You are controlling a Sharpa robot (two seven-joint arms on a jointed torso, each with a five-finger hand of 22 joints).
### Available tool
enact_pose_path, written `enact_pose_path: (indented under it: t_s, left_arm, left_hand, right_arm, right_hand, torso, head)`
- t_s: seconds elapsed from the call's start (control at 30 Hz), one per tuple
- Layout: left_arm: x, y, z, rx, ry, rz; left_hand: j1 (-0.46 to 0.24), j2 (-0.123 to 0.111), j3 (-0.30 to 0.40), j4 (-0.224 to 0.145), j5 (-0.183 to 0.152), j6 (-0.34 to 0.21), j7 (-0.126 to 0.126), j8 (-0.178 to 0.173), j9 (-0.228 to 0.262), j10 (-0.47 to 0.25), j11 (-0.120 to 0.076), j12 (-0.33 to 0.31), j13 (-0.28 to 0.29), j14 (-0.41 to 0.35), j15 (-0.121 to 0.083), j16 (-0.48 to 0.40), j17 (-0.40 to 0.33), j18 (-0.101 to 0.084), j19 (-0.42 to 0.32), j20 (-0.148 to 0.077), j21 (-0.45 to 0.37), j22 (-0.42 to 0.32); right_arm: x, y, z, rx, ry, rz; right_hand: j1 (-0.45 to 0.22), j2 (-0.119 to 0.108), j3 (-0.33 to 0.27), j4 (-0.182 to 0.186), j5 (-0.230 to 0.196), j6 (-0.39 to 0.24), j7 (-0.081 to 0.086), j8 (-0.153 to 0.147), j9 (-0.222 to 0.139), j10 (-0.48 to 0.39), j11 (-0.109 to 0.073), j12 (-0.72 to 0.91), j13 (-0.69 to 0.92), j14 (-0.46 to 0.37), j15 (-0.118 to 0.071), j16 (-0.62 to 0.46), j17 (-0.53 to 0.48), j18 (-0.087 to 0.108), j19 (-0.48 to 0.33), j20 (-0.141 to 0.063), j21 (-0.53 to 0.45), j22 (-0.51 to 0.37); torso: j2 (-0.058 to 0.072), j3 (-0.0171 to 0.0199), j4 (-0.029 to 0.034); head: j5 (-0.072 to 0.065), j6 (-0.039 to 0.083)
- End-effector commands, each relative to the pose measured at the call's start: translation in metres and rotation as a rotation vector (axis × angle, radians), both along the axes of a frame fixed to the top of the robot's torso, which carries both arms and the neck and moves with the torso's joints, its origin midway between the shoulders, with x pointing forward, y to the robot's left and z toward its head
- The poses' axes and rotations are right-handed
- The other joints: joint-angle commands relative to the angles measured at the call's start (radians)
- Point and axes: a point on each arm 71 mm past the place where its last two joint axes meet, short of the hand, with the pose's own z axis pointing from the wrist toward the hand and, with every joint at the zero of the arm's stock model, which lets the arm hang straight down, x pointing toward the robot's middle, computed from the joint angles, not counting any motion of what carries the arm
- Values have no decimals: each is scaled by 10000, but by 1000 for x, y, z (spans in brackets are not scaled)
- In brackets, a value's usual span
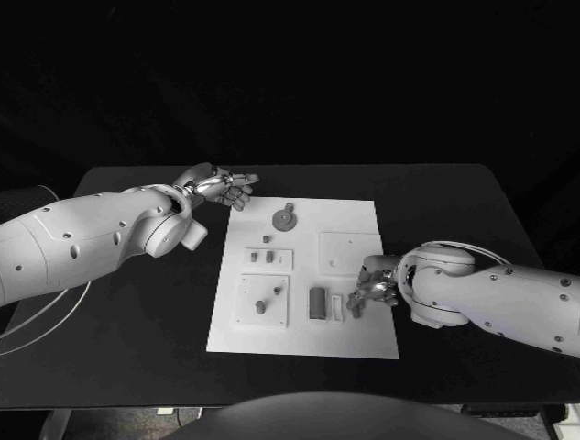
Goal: Assemble the parts on the task board
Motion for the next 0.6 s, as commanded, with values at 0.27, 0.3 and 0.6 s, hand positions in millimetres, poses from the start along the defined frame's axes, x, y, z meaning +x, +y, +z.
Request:
enact_pose_path:
  t_s: [0.27,0.3,0.6]
  left_arm:
    - [0,-4,0,-25,31,-193]
    - [0,-4,0,-22,37,-192]
    - [-1,-4,0,1,67,-227]
  left_hand:
    - [-78,53,9,-81,-66,11,-9,3,14,17,-45,-22,18,34,-39,-54,11,189,36,-46,-21,16]
    - [-78,53,8,-81,-67,11,-8,3,14,17,-45,-22,19,34,-39,-54,12,189,36,-46,-21,16]
    - [-83,48,6,-83,-71,9,-8,2,14,17,-44,-22,20,35,-39,-55,13,189,36,-45,-22,18]
  right_arm:
    - [0,-4,-7,-1409,-414,528]
    - [0,-4,-7,-1489,-394,588]
    - [1,0,-8,-1810,-419,881]
  right_hand:
    - [-690,-573,107,865,19,-200,120,-240,-124,-112,57,-108,35,-201,32,-104,-192,141,-91,16,-84,9]
    - [-906,-729,180,1185,8,-236,148,-265,-135,-142,56,-114,43,-237,26,-118,-226,141,-97,12,-101,-2]
    - [-1453,-1092,560,2271,22,-315,157,-285,-106,-242,71,-69,129,-331,-27,-95,-228,141,-158,-75,-80,48]
  torso:
    - [2,-16,10]
    - [1,-16,12]
    - [-3,-19,9]
  head:
    - [-31,15]
    - [-33,15]
    - [-54,18]
